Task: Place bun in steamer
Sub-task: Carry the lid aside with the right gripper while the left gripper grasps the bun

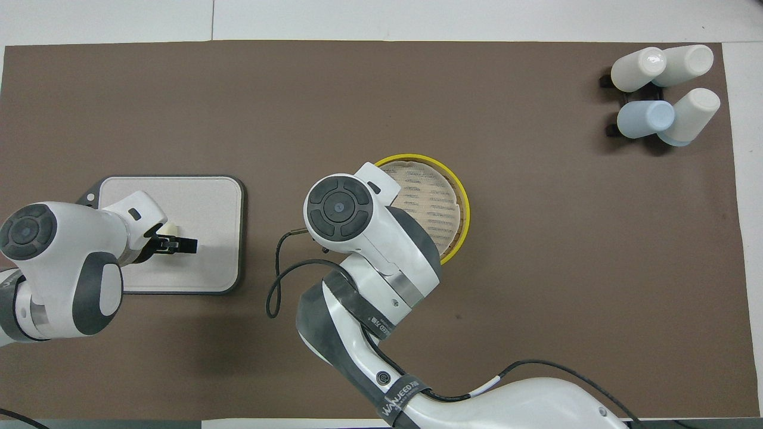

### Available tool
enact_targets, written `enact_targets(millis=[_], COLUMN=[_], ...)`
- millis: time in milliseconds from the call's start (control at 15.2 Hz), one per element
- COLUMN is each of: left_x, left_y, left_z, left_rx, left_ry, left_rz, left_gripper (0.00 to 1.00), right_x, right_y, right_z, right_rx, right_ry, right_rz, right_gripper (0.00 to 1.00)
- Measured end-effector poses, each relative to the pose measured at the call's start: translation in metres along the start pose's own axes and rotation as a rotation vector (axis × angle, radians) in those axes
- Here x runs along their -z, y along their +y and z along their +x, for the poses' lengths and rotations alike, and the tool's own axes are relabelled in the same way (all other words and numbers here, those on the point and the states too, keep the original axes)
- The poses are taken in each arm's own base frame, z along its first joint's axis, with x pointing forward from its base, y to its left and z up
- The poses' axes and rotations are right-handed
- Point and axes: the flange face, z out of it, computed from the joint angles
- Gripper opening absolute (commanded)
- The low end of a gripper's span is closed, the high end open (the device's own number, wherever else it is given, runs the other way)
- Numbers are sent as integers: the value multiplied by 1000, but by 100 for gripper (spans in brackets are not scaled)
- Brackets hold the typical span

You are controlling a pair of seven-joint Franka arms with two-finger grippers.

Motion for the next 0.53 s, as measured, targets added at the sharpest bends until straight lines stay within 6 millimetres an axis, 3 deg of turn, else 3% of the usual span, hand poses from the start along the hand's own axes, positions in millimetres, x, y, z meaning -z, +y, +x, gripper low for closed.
enact_targets(millis=[131,263,394,526], left_x=[-3,-5,-5,-4], left_y=[0,0,-1,0], left_z=[-1,-2,-1,0], left_rx=[1,1,1,1], left_ry=[15,21,26,30], left_rz=[2,3,3,4], left_gripper=[67,48,42,42], right_x=[12,46,99,149], right_y=[3,19,57,121], right_z=[4,10,20,22], right_rx=[-7,-40,-70,-30], right_ry=[-13,-73,-118,-183], right_rz=[-13,-56,-84,-101], right_gripper=[0,0,0,0])
